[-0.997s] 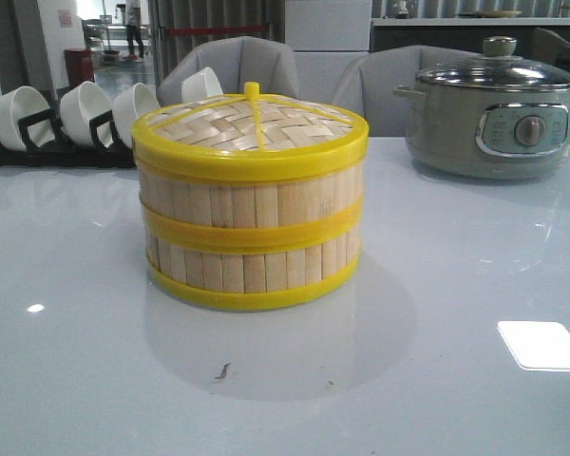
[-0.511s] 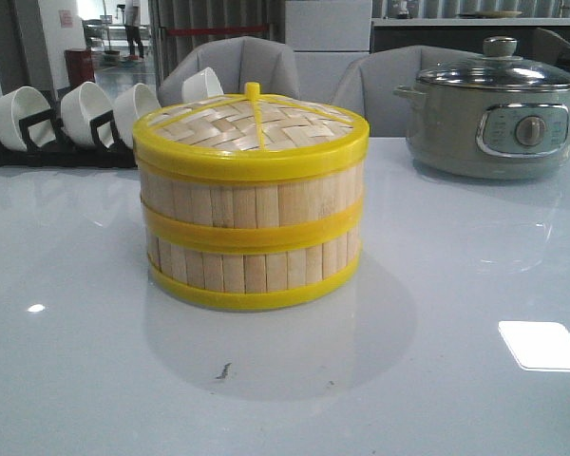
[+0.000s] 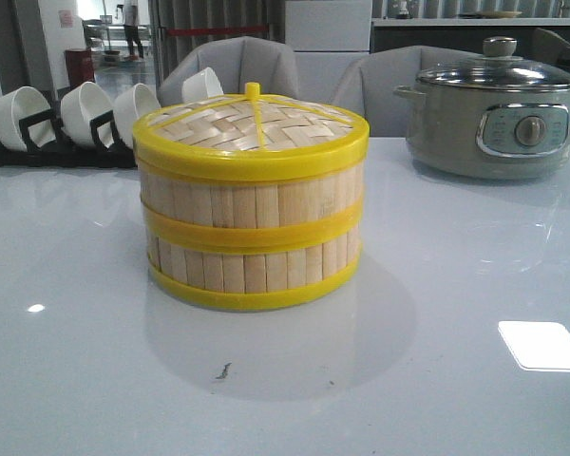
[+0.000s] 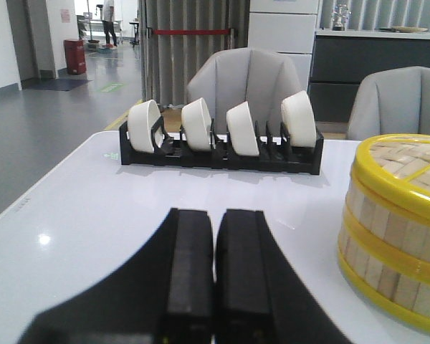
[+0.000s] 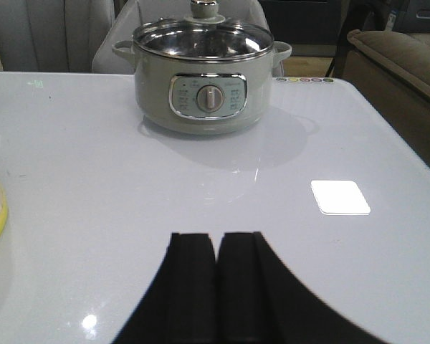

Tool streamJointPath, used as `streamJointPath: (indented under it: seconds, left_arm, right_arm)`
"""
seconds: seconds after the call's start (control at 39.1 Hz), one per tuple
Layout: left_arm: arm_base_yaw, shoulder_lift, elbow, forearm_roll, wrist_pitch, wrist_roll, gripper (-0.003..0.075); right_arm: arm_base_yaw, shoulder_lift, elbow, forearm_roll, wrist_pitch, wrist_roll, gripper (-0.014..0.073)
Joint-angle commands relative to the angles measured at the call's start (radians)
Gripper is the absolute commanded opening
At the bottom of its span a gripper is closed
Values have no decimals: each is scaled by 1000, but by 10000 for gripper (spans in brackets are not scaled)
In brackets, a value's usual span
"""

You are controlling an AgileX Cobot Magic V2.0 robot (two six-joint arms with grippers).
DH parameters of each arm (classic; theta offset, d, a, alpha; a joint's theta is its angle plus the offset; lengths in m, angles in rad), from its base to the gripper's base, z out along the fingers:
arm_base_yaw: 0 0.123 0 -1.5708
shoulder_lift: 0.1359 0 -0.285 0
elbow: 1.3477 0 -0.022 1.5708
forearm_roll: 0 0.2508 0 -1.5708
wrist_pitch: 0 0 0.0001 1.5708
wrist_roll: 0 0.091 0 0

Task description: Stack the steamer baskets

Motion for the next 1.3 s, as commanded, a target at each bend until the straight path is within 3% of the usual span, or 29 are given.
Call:
streamJointPath:
  seconds: [0.0,0.15,0.31,1.0,1.28]
  left_arm:
    - [15,-27,6,-10,-108,-6,85]
    - [14,-77,88,-11,-191,-6,85]
    - [14,-114,85,-7,-113,-6,85]
    - [14,-110,85,24,-118,-6,85]
    - [14,-112,85,174,-131,-101,85]
  right_arm:
    - [-4,4,-30,-10,-96,-12,55]
    - [-4,4,-30,-10,-96,-12,55]
    - [-4,4,-30,-10,-96,-12,55]
    - [-4,5,-30,-10,-96,-12,55]
    - [-4,5,-30,-10,-96,-12,55]
